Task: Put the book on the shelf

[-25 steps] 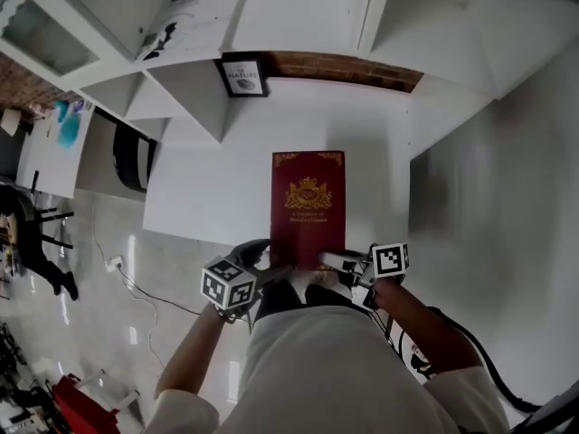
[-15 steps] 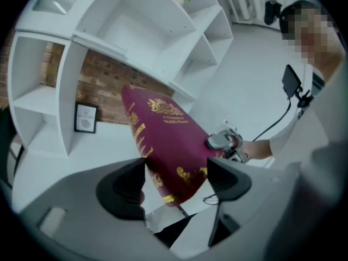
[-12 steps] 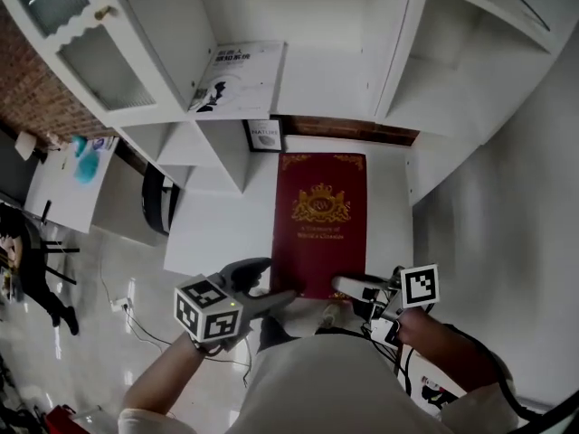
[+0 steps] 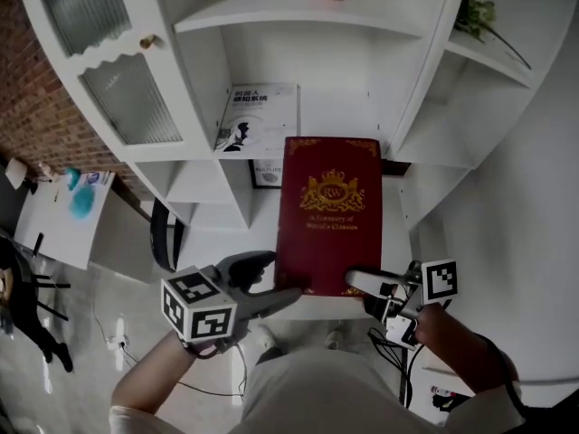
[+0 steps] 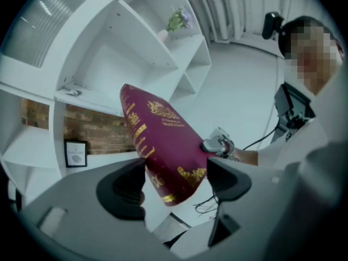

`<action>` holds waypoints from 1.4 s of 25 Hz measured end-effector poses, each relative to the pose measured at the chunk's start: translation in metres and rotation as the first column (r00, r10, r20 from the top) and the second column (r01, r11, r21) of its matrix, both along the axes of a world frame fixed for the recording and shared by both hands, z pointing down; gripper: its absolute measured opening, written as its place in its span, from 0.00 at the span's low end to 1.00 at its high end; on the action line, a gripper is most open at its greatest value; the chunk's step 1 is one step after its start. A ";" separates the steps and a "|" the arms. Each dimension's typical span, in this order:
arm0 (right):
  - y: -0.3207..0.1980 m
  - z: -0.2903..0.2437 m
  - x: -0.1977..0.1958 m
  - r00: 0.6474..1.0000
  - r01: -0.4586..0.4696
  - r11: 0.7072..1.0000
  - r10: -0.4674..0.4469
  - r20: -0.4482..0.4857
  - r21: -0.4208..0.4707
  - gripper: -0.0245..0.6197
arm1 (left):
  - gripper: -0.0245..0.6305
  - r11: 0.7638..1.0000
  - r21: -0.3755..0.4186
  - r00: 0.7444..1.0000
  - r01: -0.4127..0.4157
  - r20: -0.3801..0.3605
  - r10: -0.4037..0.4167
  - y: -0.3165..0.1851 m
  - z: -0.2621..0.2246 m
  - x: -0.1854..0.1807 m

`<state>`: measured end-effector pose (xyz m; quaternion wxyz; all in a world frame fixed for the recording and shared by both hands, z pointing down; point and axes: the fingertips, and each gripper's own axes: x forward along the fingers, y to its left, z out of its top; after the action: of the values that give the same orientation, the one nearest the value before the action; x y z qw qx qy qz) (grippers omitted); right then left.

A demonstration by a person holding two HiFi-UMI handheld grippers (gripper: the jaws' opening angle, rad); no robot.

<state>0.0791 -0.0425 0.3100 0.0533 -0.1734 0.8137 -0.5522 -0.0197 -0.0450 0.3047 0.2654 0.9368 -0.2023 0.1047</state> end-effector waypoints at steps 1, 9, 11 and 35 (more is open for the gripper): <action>-0.007 -0.006 -0.008 1.000 -0.004 1.000 0.004 0.003 0.004 0.42 | 0.60 1.000 0.003 1.000 -0.004 -0.016 0.004 -0.008 -0.008 -0.009; -0.066 -0.031 -0.078 0.998 -0.034 0.999 0.035 0.054 -0.019 0.43 | 0.60 0.999 0.044 0.999 0.020 -0.026 -0.019 -0.069 -0.041 -0.078; -0.078 -0.033 -0.094 0.995 -0.043 0.998 0.046 0.084 -0.041 0.43 | 0.60 0.999 0.033 0.998 0.042 -0.049 -0.041 -0.081 -0.044 -0.094; -0.189 -0.012 -0.134 0.979 0.009 0.961 0.048 0.200 -0.275 0.42 | 0.59 0.969 0.041 0.968 0.242 -0.073 -0.239 -0.120 -0.037 -0.154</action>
<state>-0.0549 -0.2312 0.2985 0.1175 -0.1294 0.7178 -0.6740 -0.1734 -0.1649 0.2680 0.2595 0.9147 -0.3079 0.0351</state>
